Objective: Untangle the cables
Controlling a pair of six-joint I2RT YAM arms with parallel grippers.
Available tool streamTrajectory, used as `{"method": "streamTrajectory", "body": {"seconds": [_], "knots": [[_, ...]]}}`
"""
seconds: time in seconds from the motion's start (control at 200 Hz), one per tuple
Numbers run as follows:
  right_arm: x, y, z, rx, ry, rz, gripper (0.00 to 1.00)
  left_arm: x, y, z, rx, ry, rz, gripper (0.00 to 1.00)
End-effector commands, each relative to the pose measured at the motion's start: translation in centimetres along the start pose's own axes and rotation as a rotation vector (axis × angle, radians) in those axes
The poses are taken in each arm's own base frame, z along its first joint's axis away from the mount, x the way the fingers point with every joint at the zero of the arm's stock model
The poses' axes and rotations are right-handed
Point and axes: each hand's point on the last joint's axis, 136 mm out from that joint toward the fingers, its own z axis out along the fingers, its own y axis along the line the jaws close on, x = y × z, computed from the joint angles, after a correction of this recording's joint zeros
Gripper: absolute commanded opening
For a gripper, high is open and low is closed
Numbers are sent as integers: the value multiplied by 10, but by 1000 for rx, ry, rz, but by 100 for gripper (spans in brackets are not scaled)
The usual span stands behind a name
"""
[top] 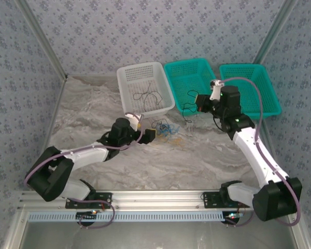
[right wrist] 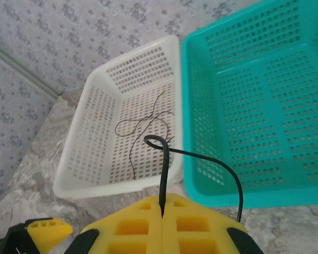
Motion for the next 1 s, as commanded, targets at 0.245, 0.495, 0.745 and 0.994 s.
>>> {"method": "streamTrajectory", "body": {"seconds": [0.245,0.495,0.745,0.994], "knots": [[-24,70,64,-181,35,-131,0,-4,10,-12,13,3,-83,99],[-55,116,91,-294,17,-175,0,3,12,-8,13,28,-106,99],[-70,115,131,-256,2,-177,0,5,13,-1,11,41,-117,99],[-47,99,183,-196,96,-103,74,4,16,15,-11,86,-186,100]]}}
